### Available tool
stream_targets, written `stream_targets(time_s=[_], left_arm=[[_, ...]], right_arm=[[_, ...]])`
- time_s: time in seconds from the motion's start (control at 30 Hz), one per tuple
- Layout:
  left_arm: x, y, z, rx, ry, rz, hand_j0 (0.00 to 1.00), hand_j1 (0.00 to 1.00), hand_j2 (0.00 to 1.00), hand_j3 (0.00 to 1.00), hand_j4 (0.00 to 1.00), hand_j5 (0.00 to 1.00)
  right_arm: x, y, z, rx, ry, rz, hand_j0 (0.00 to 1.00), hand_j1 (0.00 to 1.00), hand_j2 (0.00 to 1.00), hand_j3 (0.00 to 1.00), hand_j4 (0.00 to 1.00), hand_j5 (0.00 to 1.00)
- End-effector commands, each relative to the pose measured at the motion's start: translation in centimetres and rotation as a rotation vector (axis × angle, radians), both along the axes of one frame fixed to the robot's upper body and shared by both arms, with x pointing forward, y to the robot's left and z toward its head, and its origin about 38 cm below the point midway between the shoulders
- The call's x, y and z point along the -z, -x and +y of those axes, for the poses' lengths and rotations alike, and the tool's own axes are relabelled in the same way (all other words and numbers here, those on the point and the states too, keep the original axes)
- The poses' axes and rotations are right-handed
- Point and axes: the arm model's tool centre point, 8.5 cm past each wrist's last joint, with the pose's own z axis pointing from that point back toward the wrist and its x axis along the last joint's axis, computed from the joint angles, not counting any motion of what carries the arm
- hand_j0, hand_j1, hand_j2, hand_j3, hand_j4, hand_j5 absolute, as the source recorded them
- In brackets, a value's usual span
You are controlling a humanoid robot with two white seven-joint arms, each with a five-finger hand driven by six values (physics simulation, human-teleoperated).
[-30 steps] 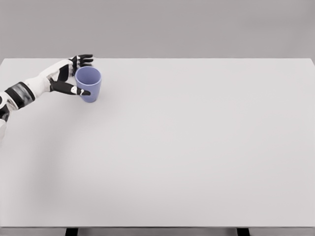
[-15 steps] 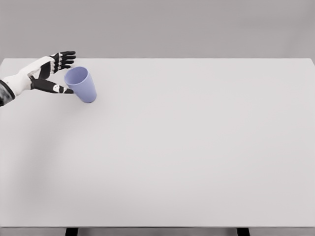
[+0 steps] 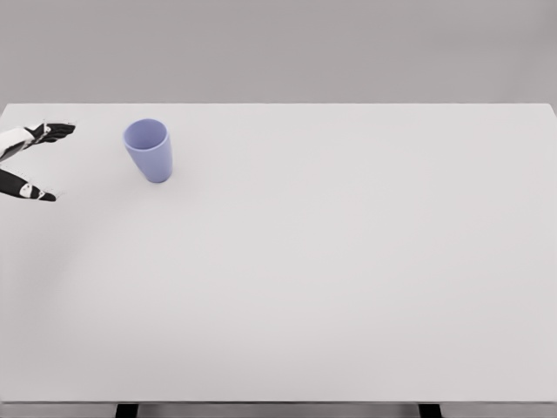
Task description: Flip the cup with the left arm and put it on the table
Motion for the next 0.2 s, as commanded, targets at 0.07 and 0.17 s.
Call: stream_targets(time_s=[0.07,0.17], left_arm=[[-0.54,0.43,0.42,0.023,-0.038,-0.015,1.0,1.0,1.0,1.0,1.0,1.0],[-0.47,0.47,0.4,0.023,-0.035,-0.014,1.0,1.0,1.0,1.0,1.0,1.0]], right_arm=[[0.0,0.01,0.0,0.0,0.0,0.001,1.0,1.0,1.0,1.0,1.0,1.0],[0.0,-0.01,0.0,0.0,0.0,-0.001,1.0,1.0,1.0,1.0,1.0,1.0]])
